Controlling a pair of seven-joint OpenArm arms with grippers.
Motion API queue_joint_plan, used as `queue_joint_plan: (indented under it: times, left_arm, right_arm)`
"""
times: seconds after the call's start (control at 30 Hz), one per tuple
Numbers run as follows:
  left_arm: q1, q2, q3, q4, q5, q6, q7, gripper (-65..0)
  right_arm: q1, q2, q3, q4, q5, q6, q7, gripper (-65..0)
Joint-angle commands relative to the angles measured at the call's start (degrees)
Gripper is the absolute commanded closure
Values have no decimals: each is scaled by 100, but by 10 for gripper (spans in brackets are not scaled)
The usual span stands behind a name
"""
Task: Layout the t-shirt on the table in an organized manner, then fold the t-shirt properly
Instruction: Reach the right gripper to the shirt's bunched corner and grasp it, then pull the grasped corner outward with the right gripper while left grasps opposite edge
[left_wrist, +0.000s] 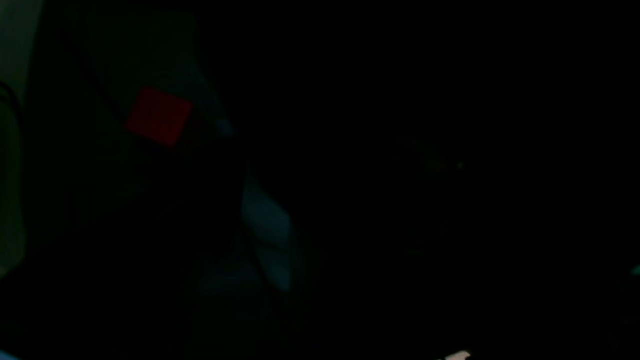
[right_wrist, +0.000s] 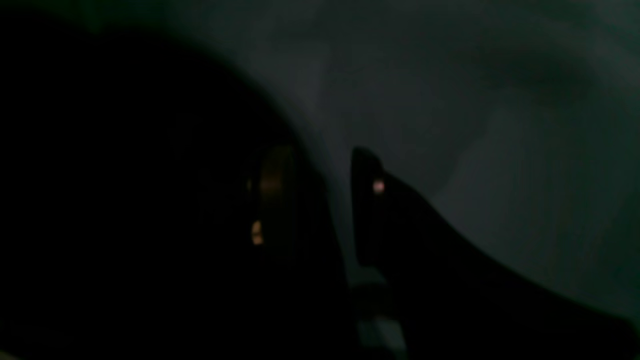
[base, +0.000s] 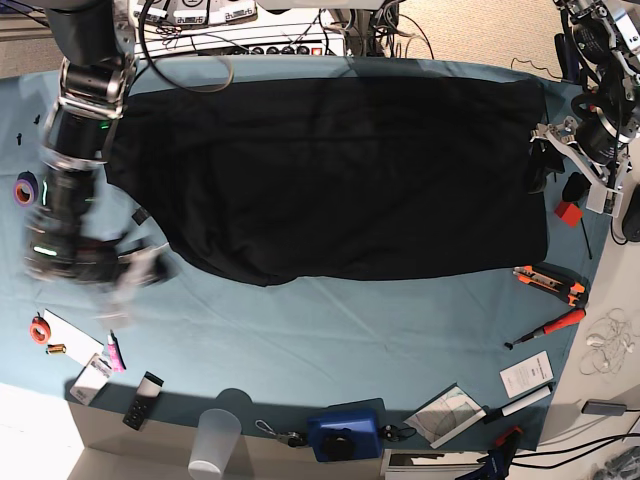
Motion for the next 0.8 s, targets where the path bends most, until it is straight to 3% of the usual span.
queue_joint_plan:
  times: [0.0, 0.13, 0.37, 0.47, 0.57, 0.77]
  left_arm:
    - [-28, -83, -26, 94, -114, 4, -146, -442]
    - [-26, -4, -26, 94, -114, 2, -142, -442]
    - [-26, 2, -26, 94, -116, 4, -146, -442]
    - [-26, 2, -26, 94, -111, 4, -144, -442]
    - [-26, 2, -26, 94, -109, 4, -142, -442]
    - [-26, 2, -26, 94, -111, 4, -142, -442]
  right_arm:
    - [160, 83, -181, 20, -140, 33, 247, -194]
    - [164, 81, -1045, -304, -1075, -319, 1038, -193]
    - [164, 83, -2212, -680, -1241, -525, 975, -166]
    - [184, 83, -2192, -669, -1569, -835, 966, -2]
    - [195, 85, -1965, -592, -1956, -848, 1005, 0]
    - [195, 98, -1045, -214, -1969, -846, 1314, 0]
